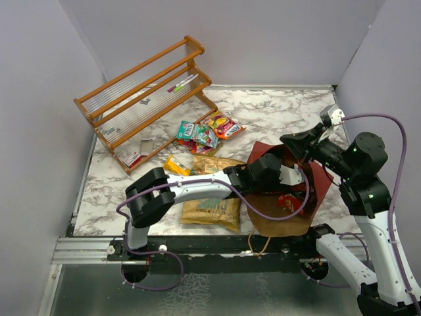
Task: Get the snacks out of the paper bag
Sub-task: Take out the snack from the paper bag.
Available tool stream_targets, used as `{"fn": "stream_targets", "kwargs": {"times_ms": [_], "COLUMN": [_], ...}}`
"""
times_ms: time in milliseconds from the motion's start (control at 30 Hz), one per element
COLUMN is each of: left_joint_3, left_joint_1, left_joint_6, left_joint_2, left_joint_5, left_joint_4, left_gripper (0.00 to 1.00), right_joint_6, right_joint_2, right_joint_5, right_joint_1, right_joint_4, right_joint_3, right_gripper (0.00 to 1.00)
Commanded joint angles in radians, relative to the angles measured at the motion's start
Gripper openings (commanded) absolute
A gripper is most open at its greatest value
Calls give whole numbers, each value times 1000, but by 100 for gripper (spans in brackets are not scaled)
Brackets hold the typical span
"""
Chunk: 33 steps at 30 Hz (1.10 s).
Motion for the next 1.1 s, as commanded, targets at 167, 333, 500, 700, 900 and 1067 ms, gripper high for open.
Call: {"fn": "stream_targets", "kwargs": {"times_ms": [167, 333, 500, 700, 900, 1067], "left_joint_3": [9, 0, -8, -59, -98, -123], "left_joint_1": [0, 0, -10, -25, -35, -42], "left_joint_6": [-11, -23, -19, -41, -76, -91], "left_joint_2": [17, -5, -51, -125, -261, -352], "left_joint_5": [-8, -19, -11, -18, 24, 83], "left_joint_4": [-30, 1, 7, 37, 55, 77], "left_gripper": [61, 34, 9, 0, 0, 0], "right_joint_6": [-24, -12, 2, 24, 26, 32], "right_joint_2": [-11, -21, -37, -50, -63, -81], "right_joint_5": [28, 46, 79, 131, 194, 247], "right_joint_1": [0, 0, 0, 0, 0, 1], "right_joint_4": [44, 53, 65, 88, 81, 79], "right_joint_3": [59, 58, 45, 21, 9, -15], "right_gripper": [2, 2, 2, 2, 2, 2]}}
